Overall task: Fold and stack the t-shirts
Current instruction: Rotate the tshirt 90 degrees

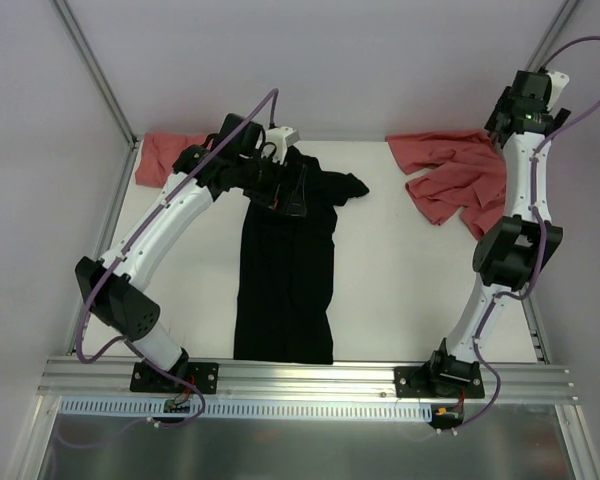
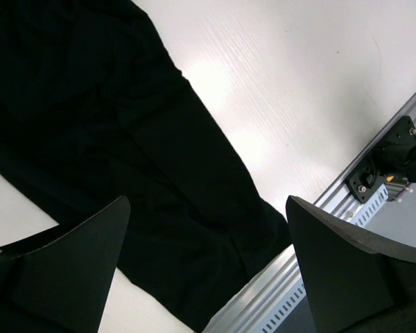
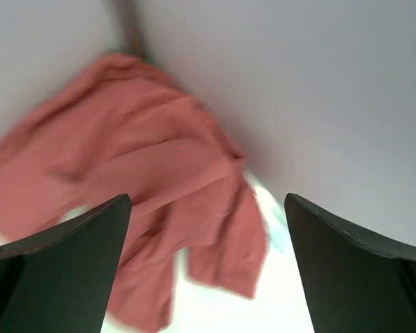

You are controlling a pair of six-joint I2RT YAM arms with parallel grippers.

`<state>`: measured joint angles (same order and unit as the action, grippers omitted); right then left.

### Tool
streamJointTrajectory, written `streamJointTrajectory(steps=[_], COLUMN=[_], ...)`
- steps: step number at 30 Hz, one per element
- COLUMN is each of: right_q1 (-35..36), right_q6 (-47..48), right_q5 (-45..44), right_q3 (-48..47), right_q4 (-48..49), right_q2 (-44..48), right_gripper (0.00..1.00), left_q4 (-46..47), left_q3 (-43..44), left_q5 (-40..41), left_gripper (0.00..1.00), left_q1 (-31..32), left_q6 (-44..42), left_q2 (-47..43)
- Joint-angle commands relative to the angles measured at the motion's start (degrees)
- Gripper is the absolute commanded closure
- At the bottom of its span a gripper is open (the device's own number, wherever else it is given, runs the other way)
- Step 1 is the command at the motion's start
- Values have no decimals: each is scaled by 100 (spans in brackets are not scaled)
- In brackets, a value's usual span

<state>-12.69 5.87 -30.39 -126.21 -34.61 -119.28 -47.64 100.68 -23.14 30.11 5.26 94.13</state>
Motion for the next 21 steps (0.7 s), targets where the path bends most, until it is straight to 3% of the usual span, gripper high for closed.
streamJointTrajectory(steps=[1,2,6,11,21], right_q1=[424,686,1697,2788,3071], right_q6=[-523,-560,-912,-1455,-1607], right_q5=[1199,1872,3221,4661,4999], right_q3=[183,228,176,579,388], right_q4=[-220,-317,-1335,-1426,-1610], right_q2=[940,994,785,188,-1051], right_gripper=[1,1,1,1,1], left_q4=[676,877,1325,1626,1784], left_q3=[-363,-461,-1014,-1446,-1929], left_q5=[379,519,679,547,222], left_gripper=[1,1,1,1,1], left_q1=[-137,-154,-329,-506,-506], left_q6=[107,142,387,687,837], left_q2=[-623,-745,-1062,-1344,-1792])
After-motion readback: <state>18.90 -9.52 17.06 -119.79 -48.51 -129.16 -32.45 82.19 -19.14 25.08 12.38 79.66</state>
